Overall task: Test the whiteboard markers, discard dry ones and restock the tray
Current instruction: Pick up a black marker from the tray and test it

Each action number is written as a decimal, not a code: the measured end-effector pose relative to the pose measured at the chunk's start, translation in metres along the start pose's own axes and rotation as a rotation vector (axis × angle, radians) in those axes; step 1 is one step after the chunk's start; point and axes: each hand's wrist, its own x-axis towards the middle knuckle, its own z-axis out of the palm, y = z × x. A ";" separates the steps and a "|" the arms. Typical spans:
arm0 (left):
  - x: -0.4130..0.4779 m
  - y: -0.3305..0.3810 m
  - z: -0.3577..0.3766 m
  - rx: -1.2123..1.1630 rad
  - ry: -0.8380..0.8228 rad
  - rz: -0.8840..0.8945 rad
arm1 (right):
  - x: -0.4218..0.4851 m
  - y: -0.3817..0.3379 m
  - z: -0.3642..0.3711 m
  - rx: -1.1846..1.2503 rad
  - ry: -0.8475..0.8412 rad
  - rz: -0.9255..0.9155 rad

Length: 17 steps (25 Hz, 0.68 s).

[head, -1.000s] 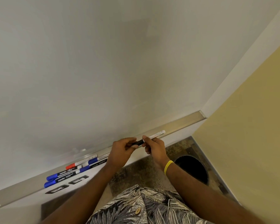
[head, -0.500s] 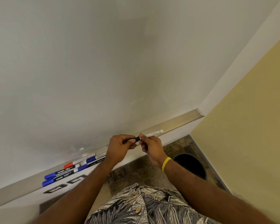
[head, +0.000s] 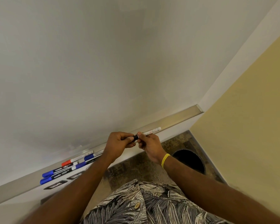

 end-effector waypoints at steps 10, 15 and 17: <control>0.017 -0.026 0.004 0.170 0.075 -0.055 | 0.023 0.020 -0.023 -0.967 0.190 -0.343; 0.023 -0.039 0.002 0.233 0.064 -0.095 | 0.037 0.015 -0.031 -1.452 -0.112 -0.805; 0.022 -0.041 0.001 0.246 0.059 -0.085 | 0.048 0.012 -0.030 -1.510 -0.319 -0.753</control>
